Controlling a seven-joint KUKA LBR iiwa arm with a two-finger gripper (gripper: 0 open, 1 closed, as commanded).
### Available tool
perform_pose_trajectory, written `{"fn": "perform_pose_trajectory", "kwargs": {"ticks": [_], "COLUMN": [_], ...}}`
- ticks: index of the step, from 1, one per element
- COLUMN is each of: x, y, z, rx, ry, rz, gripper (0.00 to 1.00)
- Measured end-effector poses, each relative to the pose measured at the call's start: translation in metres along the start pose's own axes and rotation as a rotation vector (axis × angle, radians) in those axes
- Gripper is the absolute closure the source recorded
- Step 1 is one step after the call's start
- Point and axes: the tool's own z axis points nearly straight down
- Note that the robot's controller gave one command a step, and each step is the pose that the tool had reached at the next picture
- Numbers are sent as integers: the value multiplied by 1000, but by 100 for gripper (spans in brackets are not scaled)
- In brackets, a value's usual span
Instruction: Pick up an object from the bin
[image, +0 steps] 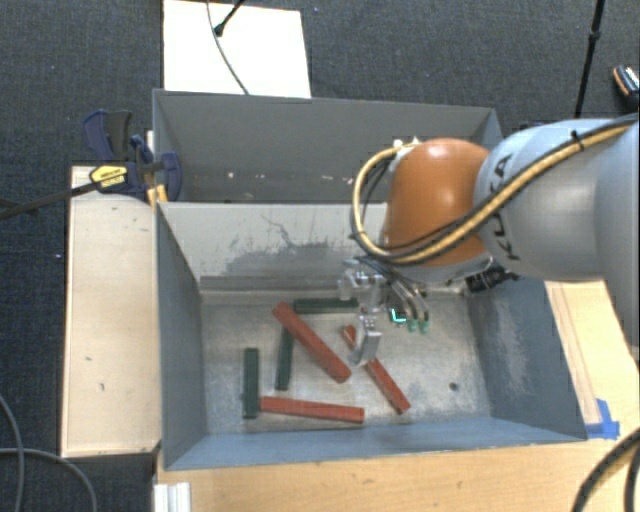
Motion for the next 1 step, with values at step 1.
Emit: {"fn": "perform_pose_trajectory", "kwargs": {"ticks": [1], "x": [-24], "y": [-41], "z": [72], "rx": [1], "ry": [-2], "rz": [-56], "gripper": [0]}}
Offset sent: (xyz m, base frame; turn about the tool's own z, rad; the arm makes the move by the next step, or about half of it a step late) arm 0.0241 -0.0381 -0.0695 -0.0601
